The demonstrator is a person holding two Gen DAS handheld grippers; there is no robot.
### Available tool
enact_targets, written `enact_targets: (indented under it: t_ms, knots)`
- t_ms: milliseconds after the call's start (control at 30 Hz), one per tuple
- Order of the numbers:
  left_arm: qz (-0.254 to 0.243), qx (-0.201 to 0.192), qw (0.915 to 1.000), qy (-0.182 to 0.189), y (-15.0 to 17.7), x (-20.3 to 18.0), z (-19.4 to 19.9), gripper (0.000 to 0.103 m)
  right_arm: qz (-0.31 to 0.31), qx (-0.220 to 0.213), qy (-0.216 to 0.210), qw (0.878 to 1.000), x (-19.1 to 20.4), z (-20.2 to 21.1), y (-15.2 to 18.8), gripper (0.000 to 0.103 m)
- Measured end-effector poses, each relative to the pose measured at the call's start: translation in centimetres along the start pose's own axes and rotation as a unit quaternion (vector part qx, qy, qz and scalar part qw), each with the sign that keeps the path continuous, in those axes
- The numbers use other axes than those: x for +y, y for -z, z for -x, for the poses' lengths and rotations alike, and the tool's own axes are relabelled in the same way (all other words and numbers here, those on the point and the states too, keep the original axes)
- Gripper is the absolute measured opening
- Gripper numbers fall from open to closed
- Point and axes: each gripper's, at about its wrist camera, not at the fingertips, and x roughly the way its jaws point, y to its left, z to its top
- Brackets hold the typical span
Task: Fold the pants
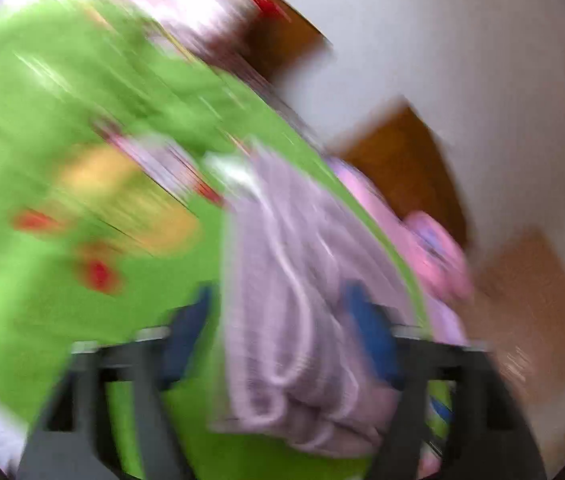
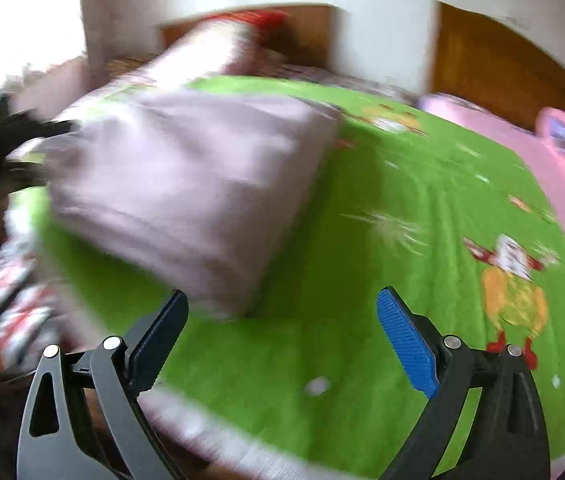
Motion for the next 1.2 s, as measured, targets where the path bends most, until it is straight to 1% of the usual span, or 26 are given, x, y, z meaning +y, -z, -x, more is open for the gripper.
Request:
enact_targets:
  t_ms: [33, 67, 100, 167, 200, 233, 267, 300, 333, 433, 500, 567, 600, 667, 733, 767, 800, 833, 900, 933, 967, 1000, 1033, 1133, 1167, 1200]
  knots:
    - [-0.017, -0.041, 0.9986, -0.030, -0.3, -1.1, 1.9, 0.080, -0.009, -0.022, -0.023, 0.999, -0.3, 1.2, -0.3, 0.092]
    - [-0.044, -0.055, 0.9972, -0.025, -0.6, -2.6, 2.8, 0.080, -0.026, -0.040, -0.045, 0.998, -0.7, 2.0, -0.9, 0.092]
    - [-0.076, -0.057, 0.9954, -0.014, -0.7, -4.4, 3.2, 0.082, -0.038, -0.051, -0.061, 0.996, -1.0, 2.2, -1.4, 0.092]
    - [-0.157, -0.034, 0.9870, 0.011, 0.0, -9.0, 2.2, 0.085, -0.059, -0.069, -0.092, 0.992, -1.1, 2.0, -2.7, 0.092]
    - [-0.193, -0.014, 0.9809, 0.024, 0.7, -10.9, 1.4, 0.086, -0.058, -0.072, -0.105, 0.990, -0.7, 1.2, -3.6, 0.092]
    - [-0.230, 0.011, 0.9723, 0.038, 1.7, -12.7, 0.0, 0.086, -0.049, -0.071, -0.110, 0.990, 0.1, 0.6, -4.2, 0.090]
    - [-0.251, 0.026, 0.9670, 0.036, 2.5, -13.8, -1.3, 0.086, -0.035, -0.069, -0.112, 0.991, 1.0, -0.1, -4.7, 0.088]
    - [-0.262, 0.038, 0.9641, 0.022, 3.3, -14.0, -2.4, 0.086, -0.014, -0.056, -0.111, 0.992, 2.2, -1.3, -5.0, 0.084]
    - [-0.264, 0.051, 0.9632, 0.001, 4.0, -13.7, -3.6, 0.086, 0.000, -0.043, -0.107, 0.993, 3.0, -2.2, -5.0, 0.080]
    - [-0.231, 0.083, 0.9692, -0.023, 4.7, -10.0, -6.3, 0.084, 0.034, -0.004, -0.081, 0.996, 4.7, -4.4, -4.0, 0.080]
    - [-0.248, 0.071, 0.9662, 0.006, 5.4, -8.6, -5.8, 0.083, 0.059, -0.006, -0.057, 0.997, 5.2, -4.6, -2.8, 0.081]
    - [-0.254, 0.077, 0.9642, 0.007, 5.3, -8.2, -6.4, 0.081, 0.095, -0.002, -0.029, 0.995, 5.9, -4.7, -2.2, 0.081]
    - [-0.254, 0.079, 0.9639, 0.008, 5.2, -8.1, -6.5, 0.081, 0.107, 0.000, -0.019, 0.994, 6.2, -4.8, -1.9, 0.084]
    - [-0.256, 0.083, 0.9632, 0.004, 5.1, -8.0, -6.9, 0.081, 0.109, 0.010, -0.021, 0.994, 6.3, -4.9, -2.0, 0.087]
    - [-0.246, 0.091, 0.9647, -0.018, 4.7, -8.7, -6.6, 0.081, 0.114, 0.031, -0.050, 0.992, 5.9, -4.1, -2.4, 0.090]
    - [-0.237, 0.092, 0.9666, -0.034, 4.4, -9.3, -6.2, 0.082, 0.113, 0.032, -0.077, 0.990, 5.4, -3.3, -2.8, 0.089]
    - [-0.235, 0.089, 0.9670, -0.044, 3.8, -10.4, -5.6, 0.084, 0.106, 0.020, -0.114, 0.988, 4.3, -2.3, -3.8, 0.089]
    - [-0.247, 0.079, 0.9651, -0.039, 3.3, -11.9, -4.9, 0.086, 0.098, 0.005, -0.134, 0.986, 3.3, -1.6, -4.9, 0.089]
    - [-0.291, 0.047, 0.9551, -0.026, 2.3, -15.4, -4.4, 0.099, 0.082, -0.015, -0.155, 0.984, 1.1, -1.5, -7.8, 0.089]
    - [-0.303, 0.043, 0.9519, -0.023, 1.9, -16.4, -4.8, 0.100, 0.077, -0.015, -0.169, 0.982, 0.1, -2.3, -9.5, 0.089]
    - [-0.313, 0.050, 0.9483, -0.021, 1.5, -17.2, -6.0, 0.100, 0.073, -0.011, -0.187, 0.979, -0.7, -3.2, -10.9, 0.089]
    - [-0.314, 0.061, 0.9472, -0.023, 1.3, -17.4, -6.9, 0.100, 0.069, 0.000, -0.214, 0.974, -1.4, -4.7, -12.4, 0.089]
    - [-0.313, 0.085, 0.9453, -0.036, 1.1, -17.1, -8.9, 0.100, 0.067, 0.017, -0.239, 0.969, -1.8, -6.4, -13.8, 0.089]
    - [-0.314, 0.132, 0.9357, -0.091, 1.5, -14.8, -12.3, 0.099, 0.070, 0.043, -0.247, 0.966, -2.1, -10.1, -16.1, 0.090]
    - [-0.307, 0.142, 0.9359, -0.098, 1.6, -13.9, -12.7, 0.099, 0.063, 0.061, -0.267, 0.960, -2.1, -11.6, -16.7, 0.090]
    - [-0.296, 0.149, 0.9388, -0.094, 1.7, -13.0, -12.8, 0.099, 0.061, 0.069, -0.281, 0.955, -2.0, -12.4, -17.0, 0.090]
